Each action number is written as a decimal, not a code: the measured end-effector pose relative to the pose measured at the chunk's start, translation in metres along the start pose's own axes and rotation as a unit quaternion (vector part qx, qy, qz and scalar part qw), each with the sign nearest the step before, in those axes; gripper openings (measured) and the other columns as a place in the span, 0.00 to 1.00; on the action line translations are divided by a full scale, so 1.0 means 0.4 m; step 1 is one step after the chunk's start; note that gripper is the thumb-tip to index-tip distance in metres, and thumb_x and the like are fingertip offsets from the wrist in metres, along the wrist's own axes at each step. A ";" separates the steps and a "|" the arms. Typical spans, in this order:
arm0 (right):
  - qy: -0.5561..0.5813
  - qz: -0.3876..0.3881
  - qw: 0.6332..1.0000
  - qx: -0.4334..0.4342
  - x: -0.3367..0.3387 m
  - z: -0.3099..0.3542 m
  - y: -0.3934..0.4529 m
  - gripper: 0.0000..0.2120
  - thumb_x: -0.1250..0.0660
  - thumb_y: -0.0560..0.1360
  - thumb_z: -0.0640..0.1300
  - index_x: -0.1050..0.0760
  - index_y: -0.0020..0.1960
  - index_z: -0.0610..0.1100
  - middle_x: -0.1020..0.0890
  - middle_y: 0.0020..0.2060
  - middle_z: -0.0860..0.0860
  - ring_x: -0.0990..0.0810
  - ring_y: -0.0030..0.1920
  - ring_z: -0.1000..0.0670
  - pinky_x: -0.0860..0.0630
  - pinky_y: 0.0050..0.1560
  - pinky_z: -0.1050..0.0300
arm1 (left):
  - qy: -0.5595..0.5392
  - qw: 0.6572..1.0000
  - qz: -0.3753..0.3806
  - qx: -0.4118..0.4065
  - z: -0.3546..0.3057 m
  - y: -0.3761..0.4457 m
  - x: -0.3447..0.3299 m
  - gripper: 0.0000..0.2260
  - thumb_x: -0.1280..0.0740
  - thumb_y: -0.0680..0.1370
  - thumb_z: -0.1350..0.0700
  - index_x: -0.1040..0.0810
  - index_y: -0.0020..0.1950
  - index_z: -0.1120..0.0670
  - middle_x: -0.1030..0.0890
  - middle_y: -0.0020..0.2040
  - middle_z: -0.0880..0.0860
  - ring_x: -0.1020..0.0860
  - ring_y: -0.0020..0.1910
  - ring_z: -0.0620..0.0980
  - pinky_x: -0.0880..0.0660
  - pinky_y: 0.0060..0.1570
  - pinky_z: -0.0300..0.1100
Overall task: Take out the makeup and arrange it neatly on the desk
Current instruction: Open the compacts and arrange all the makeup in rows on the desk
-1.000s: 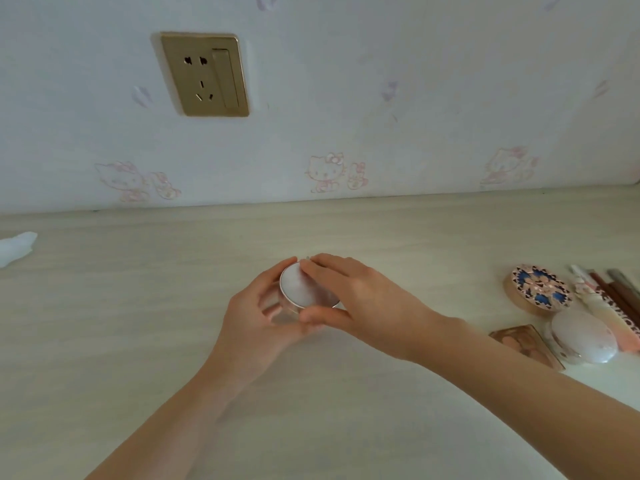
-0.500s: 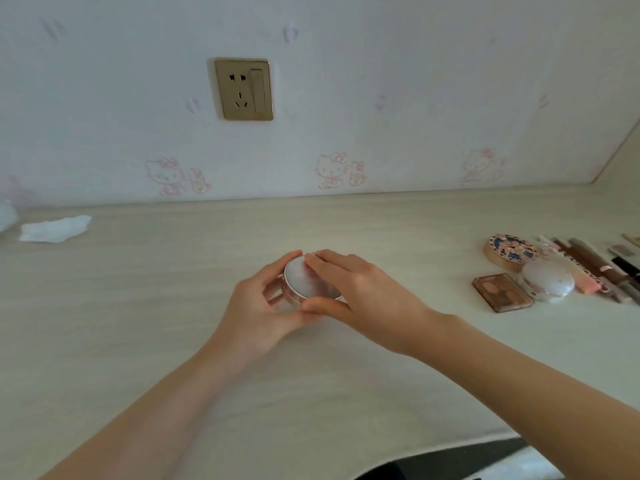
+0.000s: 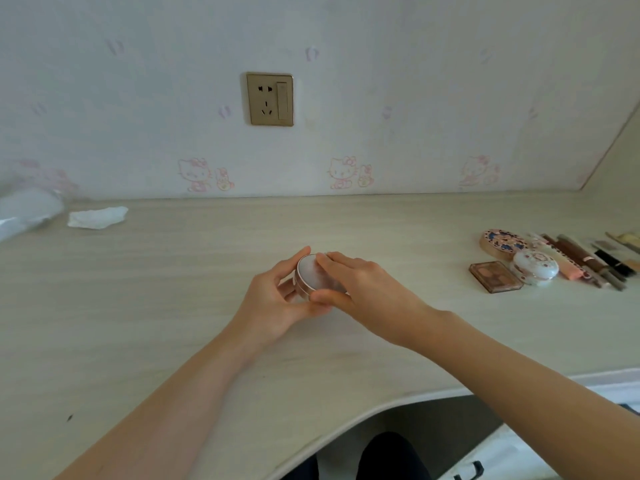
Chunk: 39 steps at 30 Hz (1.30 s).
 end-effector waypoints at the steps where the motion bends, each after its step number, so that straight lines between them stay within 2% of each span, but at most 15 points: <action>1: 0.019 0.004 1.000 -0.006 -0.001 -0.002 0.001 0.26 0.40 0.78 0.56 0.35 0.71 0.44 0.26 0.61 0.50 0.26 0.54 0.46 0.29 0.55 0.53 | -0.004 1.000 0.001 0.002 0.002 0.001 0.000 0.38 0.21 0.62 0.67 0.27 0.68 0.47 0.18 0.59 0.46 0.19 0.56 0.45 0.23 0.53 0.37; 4: 0.050 0.020 0.998 -0.026 -0.004 -0.007 0.002 0.25 0.40 0.78 0.56 0.35 0.71 0.45 0.27 0.62 0.52 0.26 0.56 0.48 0.29 0.56 0.55 | -0.019 1.000 0.003 0.009 0.007 0.002 0.002 0.38 0.21 0.62 0.67 0.27 0.68 0.47 0.19 0.59 0.46 0.19 0.55 0.44 0.23 0.51 0.34; 7: 0.041 0.038 0.998 -0.035 -0.006 -0.005 0.003 0.23 0.40 0.79 0.55 0.35 0.70 0.45 0.27 0.61 0.51 0.26 0.56 0.47 0.29 0.56 0.53 | -0.022 1.000 0.008 0.010 0.009 0.004 0.000 0.38 0.21 0.62 0.67 0.27 0.68 0.46 0.19 0.59 0.47 0.19 0.56 0.45 0.23 0.53 0.37; 11: 0.050 0.055 0.995 -0.060 0.017 -0.022 0.006 0.18 0.42 0.79 0.55 0.29 0.62 0.44 0.22 0.49 0.49 0.26 0.49 0.45 0.28 0.50 0.50 | -0.025 0.999 0.040 0.013 0.014 0.010 -0.013 0.39 0.23 0.63 0.70 0.29 0.68 0.44 0.19 0.60 0.48 0.20 0.57 0.47 0.22 0.55 0.41; 15: 0.048 0.067 0.994 -0.072 0.040 -0.041 0.011 0.21 0.43 0.77 0.59 0.26 0.59 0.45 0.20 0.43 0.48 0.24 0.44 0.46 0.27 0.45 0.53 | -0.027 0.998 0.047 0.017 0.016 0.015 -0.023 0.39 0.21 0.62 0.67 0.29 0.69 0.44 0.19 0.59 0.45 0.19 0.57 0.46 0.23 0.55 0.39; 18: 0.079 0.050 0.993 -0.069 0.044 -0.042 0.019 0.20 0.44 0.78 0.61 0.25 0.57 0.47 0.20 0.45 0.50 0.23 0.46 0.47 0.26 0.44 0.55 | -0.032 0.999 0.039 0.016 0.012 0.015 -0.020 0.38 0.20 0.62 0.63 0.29 0.69 0.45 0.19 0.58 0.42 0.19 0.56 0.45 0.23 0.52 0.35; 19: 0.090 0.043 0.993 -0.060 0.041 -0.039 0.021 0.19 0.44 0.78 0.61 0.26 0.57 0.49 0.20 0.48 0.52 0.24 0.49 0.48 0.28 0.44 0.58 | -0.031 0.999 0.037 0.016 0.010 0.014 -0.017 0.37 0.20 0.63 0.62 0.29 0.69 0.45 0.19 0.58 0.42 0.19 0.56 0.45 0.23 0.52 0.36; 21: 0.091 0.033 0.994 -0.042 0.033 -0.029 0.020 0.21 0.45 0.78 0.62 0.30 0.65 0.54 0.25 0.63 0.55 0.29 0.61 0.54 0.35 0.53 0.66 | -0.022 0.999 0.035 0.011 0.007 0.015 -0.013 0.34 0.20 0.63 0.60 0.26 0.67 0.46 0.19 0.59 0.41 0.20 0.56 0.44 0.24 0.56 0.40; 23: 0.085 0.016 0.996 -0.030 0.036 -0.026 0.014 0.24 0.42 0.78 0.60 0.35 0.71 0.54 0.32 0.70 0.56 0.34 0.66 0.58 0.38 0.57 0.70 | -0.021 0.999 0.025 0.011 0.006 0.015 -0.006 0.33 0.20 0.64 0.59 0.26 0.67 0.48 0.20 0.59 0.41 0.19 0.56 0.44 0.25 0.57 0.43; 28: 0.093 -0.034 0.995 0.001 0.064 -0.025 0.004 0.17 0.41 0.81 0.46 0.29 0.68 0.47 0.23 0.62 0.54 0.25 0.57 0.58 0.30 0.57 0.68 | -0.018 1.000 -0.004 0.019 0.014 0.019 0.001 0.35 0.19 0.60 0.56 0.26 0.66 0.47 0.19 0.57 0.41 0.18 0.53 0.46 0.24 0.57 0.46; 30: 0.104 -0.047 0.993 0.001 0.068 -0.027 0.002 0.16 0.41 0.81 0.45 0.28 0.68 0.46 0.22 0.61 0.54 0.25 0.57 0.58 0.30 0.56 0.68 | -0.017 1.000 0.000 0.015 0.014 0.021 -0.001 0.36 0.19 0.58 0.53 0.26 0.65 0.47 0.20 0.59 0.43 0.17 0.52 0.48 0.24 0.57 0.48; 33: 0.126 -0.062 0.990 0.007 0.069 -0.024 0.000 0.15 0.40 0.81 0.44 0.27 0.67 0.46 0.21 0.58 0.54 0.24 0.55 0.57 0.29 0.55 0.66 | -0.011 1.000 0.010 0.021 0.018 0.026 0.004 0.41 0.18 0.57 0.53 0.29 0.67 0.45 0.22 0.62 0.45 0.18 0.53 0.48 0.23 0.56 0.45; 37: 0.114 -0.049 0.992 0.016 0.041 -0.023 -0.009 0.16 0.40 0.80 0.44 0.27 0.67 0.44 0.21 0.60 0.53 0.24 0.57 0.57 0.30 0.57 0.68 | 0.056 0.996 0.058 0.023 0.021 0.028 -0.001 0.48 0.17 0.57 0.56 0.36 0.73 0.46 0.25 0.64 0.45 0.18 0.53 0.43 0.23 0.53 0.36; 39: 0.114 -0.046 0.992 0.018 0.023 -0.024 -0.017 0.16 0.39 0.80 0.44 0.27 0.67 0.44 0.22 0.62 0.53 0.25 0.59 0.57 0.32 0.59 0.71 | 0.101 0.992 0.080 0.020 0.023 0.026 -0.008 0.52 0.16 0.56 0.53 0.39 0.75 0.47 0.25 0.63 0.44 0.20 0.55 0.42 0.23 0.55 0.38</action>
Point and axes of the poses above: each hand's wrist, its own y-axis towards the middle knuckle, its own x-axis out of the back of the hand, z = x × y, the point moved 10 cm from there along y, towards the middle knuckle
